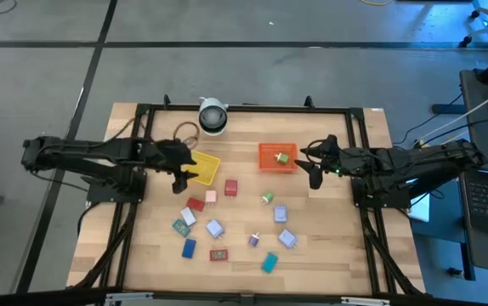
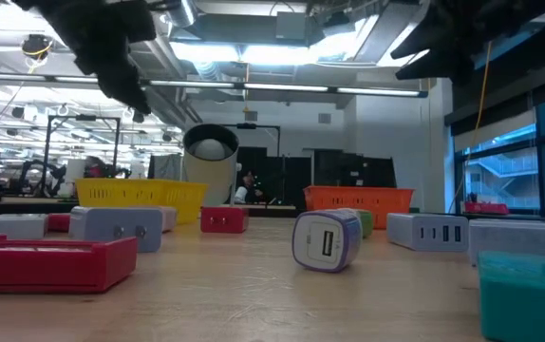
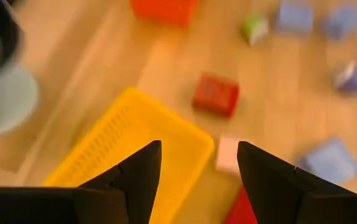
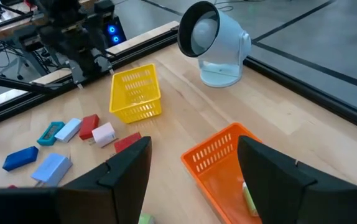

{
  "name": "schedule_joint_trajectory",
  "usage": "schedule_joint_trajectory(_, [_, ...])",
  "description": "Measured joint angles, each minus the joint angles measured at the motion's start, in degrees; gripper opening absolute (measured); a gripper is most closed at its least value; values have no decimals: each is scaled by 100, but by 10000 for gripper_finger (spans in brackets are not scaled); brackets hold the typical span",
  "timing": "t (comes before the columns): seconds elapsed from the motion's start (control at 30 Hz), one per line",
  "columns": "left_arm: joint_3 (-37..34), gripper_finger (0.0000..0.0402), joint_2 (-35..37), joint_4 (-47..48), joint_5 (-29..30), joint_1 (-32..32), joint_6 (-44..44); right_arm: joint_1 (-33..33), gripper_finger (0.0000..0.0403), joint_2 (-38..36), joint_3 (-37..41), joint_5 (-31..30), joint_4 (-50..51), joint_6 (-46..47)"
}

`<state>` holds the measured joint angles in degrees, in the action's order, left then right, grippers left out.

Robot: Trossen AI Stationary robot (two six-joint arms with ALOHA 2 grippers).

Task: Pick & Place Office items
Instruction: Put the top red digital timer into the yellow bin

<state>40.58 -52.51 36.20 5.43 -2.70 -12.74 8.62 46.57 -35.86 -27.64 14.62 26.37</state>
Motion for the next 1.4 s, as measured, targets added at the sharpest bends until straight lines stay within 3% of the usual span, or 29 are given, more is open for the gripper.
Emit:
schedule_joint_trajectory(0.17, [176,207,-519,586,-372,697,786,0,240,0,0,0,80,-2])
schedule_joint_trajectory(0.47, [183,207,-1429,344,-4,1623,1161,101,240,1,0,2,170,3])
schedule_joint_trajectory(0.97, [183,208,-2977,-21,19,1847,1408,151,240,2,0,7,174,15])
schedule_joint_trajectory(1.4, [183,208,-3370,-432,-46,1832,1347,151,240,2,0,24,192,13])
